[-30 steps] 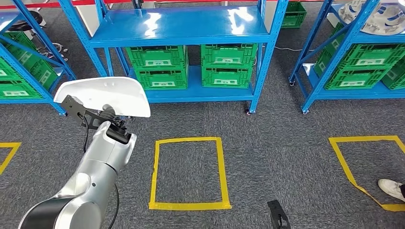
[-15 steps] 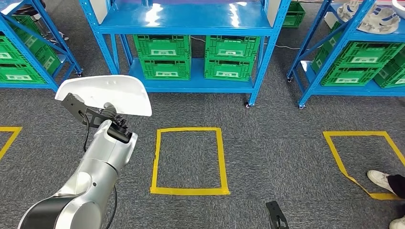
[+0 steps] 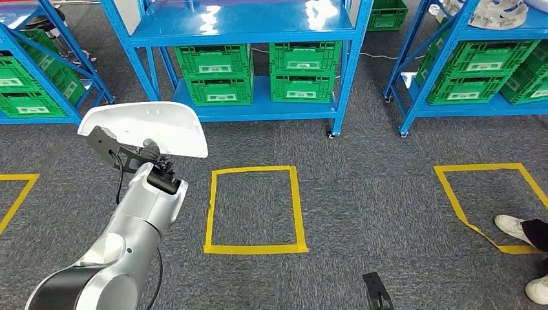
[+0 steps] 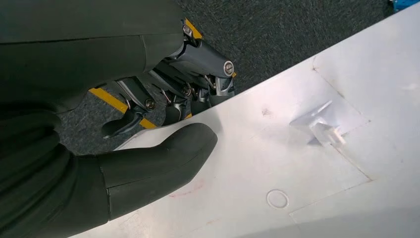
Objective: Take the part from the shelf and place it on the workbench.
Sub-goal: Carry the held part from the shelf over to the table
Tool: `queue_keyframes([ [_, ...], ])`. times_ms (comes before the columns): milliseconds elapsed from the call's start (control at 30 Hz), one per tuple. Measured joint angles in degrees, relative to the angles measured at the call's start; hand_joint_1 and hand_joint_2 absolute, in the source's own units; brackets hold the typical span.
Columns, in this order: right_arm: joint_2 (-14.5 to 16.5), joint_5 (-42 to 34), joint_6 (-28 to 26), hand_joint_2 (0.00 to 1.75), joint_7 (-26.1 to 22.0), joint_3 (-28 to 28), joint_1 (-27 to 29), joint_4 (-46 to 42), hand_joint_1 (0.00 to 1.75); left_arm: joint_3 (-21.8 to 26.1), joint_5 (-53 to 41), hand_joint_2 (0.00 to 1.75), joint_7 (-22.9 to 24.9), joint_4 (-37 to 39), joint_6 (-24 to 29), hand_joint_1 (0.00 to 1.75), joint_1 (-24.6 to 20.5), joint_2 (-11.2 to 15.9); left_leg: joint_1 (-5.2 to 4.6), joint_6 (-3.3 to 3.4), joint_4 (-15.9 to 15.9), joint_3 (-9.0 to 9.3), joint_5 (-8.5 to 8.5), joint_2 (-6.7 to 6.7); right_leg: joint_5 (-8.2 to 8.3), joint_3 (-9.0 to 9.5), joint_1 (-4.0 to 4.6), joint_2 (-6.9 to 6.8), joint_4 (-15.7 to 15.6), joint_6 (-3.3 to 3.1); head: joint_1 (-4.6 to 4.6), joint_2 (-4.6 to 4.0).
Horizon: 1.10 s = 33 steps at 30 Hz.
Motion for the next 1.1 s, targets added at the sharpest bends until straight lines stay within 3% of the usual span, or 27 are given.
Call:
queue_keyframes([
  [100, 0.00, 0.00, 0.00, 0.00, 0.01, -0.05, 0.00, 0.00, 0.00, 0.00, 0.04, 1.75, 0.05, 0.07, 0.00, 1.75, 0.03, 0.02, -0.01, -0.04, 3.15, -0.63, -1.08, -0.06, 0.41, -0.71, 0.09, 0.00, 0.18, -0.04, 0.01, 0.00],
  [167, 0.00, 0.05, 0.00, 0.00, -0.01, -0.11, 0.01, 0.00, 0.00, -0.04, 0.12, 1.75, 0.11, 0.20, 0.00, 1.75, 0.04, 0.03, -0.10, 0.36, 2.70, 2.32, 1.06, -0.06, 1.59, -3.02, 0.35, -0.01, 0.99, -0.05, 0.01, 0.00],
  [233, 0.03, 0.13, 0.02, 0.00, -0.09, -0.15, 0.02, 0.00, 0.00, -0.20, 0.22, 1.75, 0.14, 0.17, 0.00, 1.75, -0.05, -0.04, -0.48, 1.25, -4.56, 8.67, 2.59, 0.40, 2.80, -5.24, 0.57, -0.01, 1.87, 0.19, 0.02, 0.00],
  [267, 0.05, 0.15, 0.02, 0.00, -0.15, -0.15, 0.03, 0.00, 0.00, -0.31, 0.24, 1.75, 0.13, 0.08, 0.01, 1.75, -0.12, -0.12, -0.70, 1.54, -7.91, 10.90, 1.96, 0.64, 3.24, -5.60, 0.58, -0.06, 1.98, 0.44, 0.03, 0.00],
  [333, 0.07, 0.17, 0.04, 0.00, -0.22, -0.16, 0.03, 0.00, 0.00, -0.51, 0.36, 1.75, 0.11, -0.03, 0.02, 1.75, -0.36, -0.27, -1.15, 1.86, -11.23, 12.80, 1.17, 0.93, 4.25, -5.88, 0.49, -0.23, 1.77, 0.99, 0.03, 0.00],
  [400, 0.07, 0.21, 0.05, 0.00, -0.26, -0.17, 0.05, 0.00, 0.00, -0.62, 0.64, 1.75, 0.13, 0.02, 0.02, 1.75, -0.50, -0.36, -0.90, 2.33, -11.77, 12.29, 2.29, 1.11, 4.31, -6.23, 0.48, -0.38, 1.80, 1.64, 0.02, 0.00],
  [433, 0.08, 0.25, 0.05, 0.00, -0.28, -0.17, 0.06, 0.00, 0.00, -0.68, 0.77, 1.75, 0.13, 0.03, 0.02, 1.75, -0.52, -0.42, -0.67, 2.71, -11.97, 11.76, 2.97, 1.23, 2.98, -6.72, 0.48, -0.50, 2.82, 2.00, 0.06, 0.00],
  [467, 0.08, 0.28, 0.04, 0.00, -0.33, -0.17, 0.05, 0.00, 0.00, -0.74, 0.87, 1.75, 0.14, 0.04, 0.02, 1.75, -0.54, -0.47, -0.41, 3.04, -12.14, 11.03, 3.73, 1.35, 0.56, -7.51, 0.40, -0.66, 5.03, 2.37, 0.09, 0.00],
  [533, 0.05, 0.33, 0.01, 0.00, -0.55, -0.17, -0.04, 0.00, 0.00, -0.84, 1.08, 1.75, 0.19, 0.05, 0.02, 1.75, -0.59, -0.53, -0.31, 3.40, -12.11, 9.16, 5.08, 1.43, -5.24, -9.58, 0.00, -1.04, 12.41, 2.96, 0.16, 0.00],
  [567, 0.04, 0.32, -0.01, 0.00, -0.70, -0.17, -0.07, 0.00, 0.00, -0.86, 1.19, 1.75, 0.24, 0.05, 0.02, 1.75, -0.56, -0.53, -0.25, 3.35, -12.08, 8.23, 5.74, 1.46, -6.81, -10.40, -0.21, -1.15, 16.34, 3.24, 0.16, 0.00],
  [600, 0.03, 0.27, -0.01, 0.00, -0.82, -0.18, -0.06, 0.00, 0.00, -0.86, 1.26, 1.75, 0.27, 0.06, 0.02, 1.75, -0.52, -0.52, -0.16, 3.22, -12.04, 7.32, 6.37, 1.52, -6.68, -10.73, -0.40, -1.24, 19.27, 3.50, 0.15, 0.00],
  [633, 0.02, 0.21, -0.01, 0.00, -0.92, -0.19, -0.04, 0.00, 0.00, -0.87, 1.28, 1.75, 0.26, 0.06, 0.02, 1.75, -0.49, -0.51, -0.03, 3.02, -11.96, 6.43, 7.01, 1.59, -5.15, -10.38, -0.60, -1.29, 20.70, 3.73, 0.16, 0.00],
  [667, 0.02, 0.12, 0.01, 0.00, -0.95, -0.21, -0.03, 0.00, 0.00, -0.89, 1.30, 1.75, 0.19, 0.06, 0.02, 1.75, -0.45, -0.50, 0.12, 2.76, -11.83, 5.57, 7.63, 1.65, -2.89, -9.06, -0.80, -1.30, 20.05, 3.94, 0.16, 0.00],
  [700, 0.02, 0.04, 0.02, 0.00, -0.97, -0.25, -0.03, 0.00, 0.00, -0.90, 1.32, 1.75, 0.10, 0.05, 0.02, 1.75, -0.44, -0.49, 0.26, 2.45, -11.63, 4.78, 8.20, 1.69, -1.10, -6.74, -1.02, -1.22, 17.48, 4.12, 0.17, 0.00],
  [733, 0.02, 0.00, 0.03, 0.00, -1.01, -0.28, -0.04, 0.00, 0.00, -0.91, 1.33, 1.75, 0.00, 0.00, 0.05, 1.75, -0.45, -0.49, 0.32, 2.09, -11.28, 4.05, 8.68, 1.67, -0.90, -3.29, -1.20, -0.90, 13.07, 4.26, 0.19, 0.00],
  [800, 0.02, -0.14, 0.07, 0.00, -1.13, -0.39, -0.07, 0.00, 0.00, -0.96, 1.35, 1.75, -0.15, -0.12, 0.29, 1.75, -0.54, -0.48, 0.31, 1.25, -10.64, 3.15, 9.49, 1.61, -3.58, 2.67, -1.22, -0.24, 4.25, 3.90, 0.16, 0.00],
  [833, 0.02, -0.34, 0.16, 0.00, -1.17, -0.51, -0.06, 0.00, 0.00, -0.99, 1.38, 1.75, -0.21, -0.16, 0.41, 1.75, -0.59, -0.48, 0.29, 0.81, -10.56, 2.99, 9.92, 1.58, -4.92, 4.14, -1.07, -0.02, 1.73, 3.52, 0.15, 0.00],
  [867, 0.02, -0.58, 0.30, 0.00, -1.17, -0.66, -0.01, 0.00, 0.00, -1.03, 1.44, 1.75, -0.25, -0.15, 0.51, 1.75, -0.62, -0.48, 0.37, 0.37, -10.70, 2.98, 10.40, 1.58, -5.33, 4.25, -0.93, -0.04, 0.94, 3.02, 0.13, 0.00],
  [933, 0.02, -1.12, 0.70, 0.00, -1.17, -0.98, 0.11, 0.00, 0.00, -1.07, 1.69, 1.75, -0.25, -0.10, 0.50, 1.75, -0.61, -0.43, 0.62, -0.41, -10.65, 2.51, 10.38, 1.36, -4.47, 3.60, -0.92, -0.15, 1.04, 2.06, 0.14, 0.00],
  [1000, -0.01, -1.53, 1.02, 0.00, -1.20, -1.19, 0.14, 0.00, 0.00, -1.10, 1.90, 1.75, -0.22, -0.05, 0.51, 1.75, -0.60, -0.32, 0.77, -0.91, -7.17, 0.94, 7.07, 0.74, -3.43, 2.82, -0.98, -0.05, 0.98, 1.20, 0.12, 0.00],
  [1067, -0.05, -1.87, 1.26, 0.00, -1.23, -1.45, 0.14, 0.00, 0.00, -1.23, 1.97, 1.75, -0.20, 0.03, 0.51, 1.75, -0.57, -0.19, 0.75, -1.08, 0.16, -1.39, 2.52, 0.15, -2.53, 1.81, -0.78, 0.37, 1.07, 0.81, 0.12, 0.00],
  [1100, -0.07, -2.00, 1.34, 0.00, -1.24, -1.63, 0.17, 0.00, 0.00, -1.31, 2.00, 1.75, -0.20, 0.09, 0.52, 1.75, -0.50, -0.13, 0.73, -1.06, 3.32, -2.18, 1.38, 0.00, -2.15, 1.30, -0.64, 0.69, 1.17, 0.75, 0.12, 0.00],
])
